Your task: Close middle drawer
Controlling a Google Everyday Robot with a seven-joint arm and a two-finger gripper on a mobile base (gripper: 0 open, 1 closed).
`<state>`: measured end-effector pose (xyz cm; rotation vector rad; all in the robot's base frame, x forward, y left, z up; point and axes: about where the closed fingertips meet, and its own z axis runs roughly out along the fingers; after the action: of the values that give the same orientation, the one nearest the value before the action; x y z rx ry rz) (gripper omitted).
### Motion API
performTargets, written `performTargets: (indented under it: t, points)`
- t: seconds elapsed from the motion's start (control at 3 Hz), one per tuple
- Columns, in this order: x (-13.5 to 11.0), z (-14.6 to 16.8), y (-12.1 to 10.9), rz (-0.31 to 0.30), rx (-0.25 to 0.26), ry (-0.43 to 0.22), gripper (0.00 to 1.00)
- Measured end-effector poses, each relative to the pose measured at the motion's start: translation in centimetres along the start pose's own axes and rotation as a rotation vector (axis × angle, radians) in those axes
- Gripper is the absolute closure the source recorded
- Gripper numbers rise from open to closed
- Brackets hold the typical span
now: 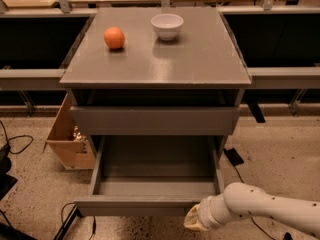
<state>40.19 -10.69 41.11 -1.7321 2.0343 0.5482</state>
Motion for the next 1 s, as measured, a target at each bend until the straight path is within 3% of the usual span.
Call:
performTargets:
  t: [0.33, 0.67, 1.0]
  points:
    - [-0.1, 0.7, -3.4, -0.026, -0.005, -0.031, 1.0]
    - [-0.1, 1.1, -3.5, -0.035, -0.02, -0.038, 1.0]
    - [-0.5, 1.0, -6.3, -0.059, -0.002, -0.062, 1.0]
